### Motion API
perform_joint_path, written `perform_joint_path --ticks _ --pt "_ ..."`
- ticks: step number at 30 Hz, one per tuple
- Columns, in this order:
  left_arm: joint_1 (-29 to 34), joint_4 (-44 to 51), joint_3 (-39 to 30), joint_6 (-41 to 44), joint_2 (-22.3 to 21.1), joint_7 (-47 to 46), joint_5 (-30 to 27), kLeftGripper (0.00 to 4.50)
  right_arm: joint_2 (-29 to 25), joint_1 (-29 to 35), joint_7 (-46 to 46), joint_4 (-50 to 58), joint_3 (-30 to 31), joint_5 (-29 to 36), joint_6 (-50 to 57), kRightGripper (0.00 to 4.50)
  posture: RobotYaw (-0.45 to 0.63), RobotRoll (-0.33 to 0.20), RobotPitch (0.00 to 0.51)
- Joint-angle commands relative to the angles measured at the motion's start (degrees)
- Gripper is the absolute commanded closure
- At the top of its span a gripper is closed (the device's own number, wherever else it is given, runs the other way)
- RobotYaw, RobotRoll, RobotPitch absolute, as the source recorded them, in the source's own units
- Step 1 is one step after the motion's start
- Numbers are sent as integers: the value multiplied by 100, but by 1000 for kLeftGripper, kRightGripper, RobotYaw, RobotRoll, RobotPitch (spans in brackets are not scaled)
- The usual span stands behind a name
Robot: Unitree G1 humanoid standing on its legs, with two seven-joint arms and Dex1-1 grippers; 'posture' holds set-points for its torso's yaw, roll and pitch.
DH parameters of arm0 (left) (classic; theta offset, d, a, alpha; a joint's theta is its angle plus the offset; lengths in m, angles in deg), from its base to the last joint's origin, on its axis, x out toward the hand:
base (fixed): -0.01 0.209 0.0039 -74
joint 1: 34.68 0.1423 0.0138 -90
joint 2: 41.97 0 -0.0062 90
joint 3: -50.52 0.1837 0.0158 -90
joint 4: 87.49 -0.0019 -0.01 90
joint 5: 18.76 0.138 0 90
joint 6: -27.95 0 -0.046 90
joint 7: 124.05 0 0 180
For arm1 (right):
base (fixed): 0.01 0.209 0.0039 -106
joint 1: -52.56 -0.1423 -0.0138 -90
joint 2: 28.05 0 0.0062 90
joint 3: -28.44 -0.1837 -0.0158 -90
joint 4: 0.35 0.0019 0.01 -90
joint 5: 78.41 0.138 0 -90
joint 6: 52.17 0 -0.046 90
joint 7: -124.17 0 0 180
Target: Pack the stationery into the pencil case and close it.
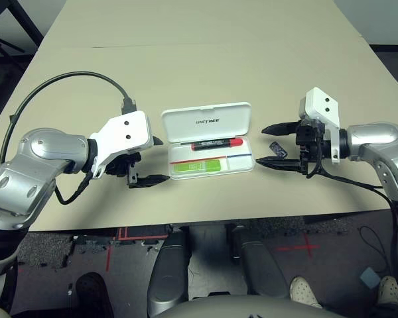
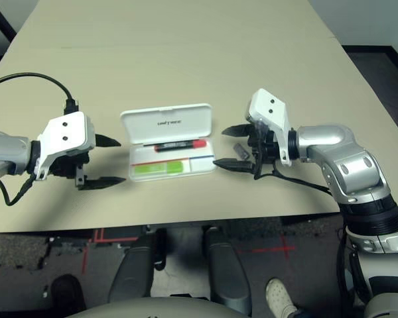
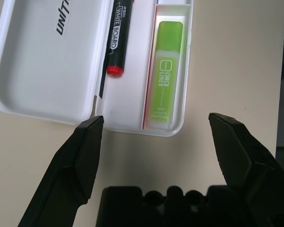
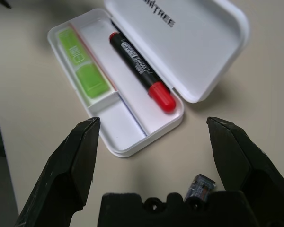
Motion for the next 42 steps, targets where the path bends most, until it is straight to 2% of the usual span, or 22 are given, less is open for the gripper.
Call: perform_joint_path --ticks 1,6,9,12,28,42 --pt "35 150 106 -10 -86 28 -31 28 117 45 829 438 -158 1 933 0 24 0 258" --pt "-51 116 236 -5 -37 17 2 28 631 9 2130 1014 -322 -88 2563 0 9 0 267" --pt "-104 105 298 1 -15 8 1 28 1066 17 2676 1250 -412 -139 3209 0 2 0 269" --pt "-164 70 358 -3 -2 17 1 28 1223 98 2976 1409 -358 -184 3440 0 -3 0 271" --pt "-184 162 371 107 18 -62 -56 28 802 716 3002 1187 25 -137 3113 0 18 0 271" --pt "-158 277 372 219 29 -159 -92 28 1035 505 3143 882 296 -179 2866 0 35 0 267"
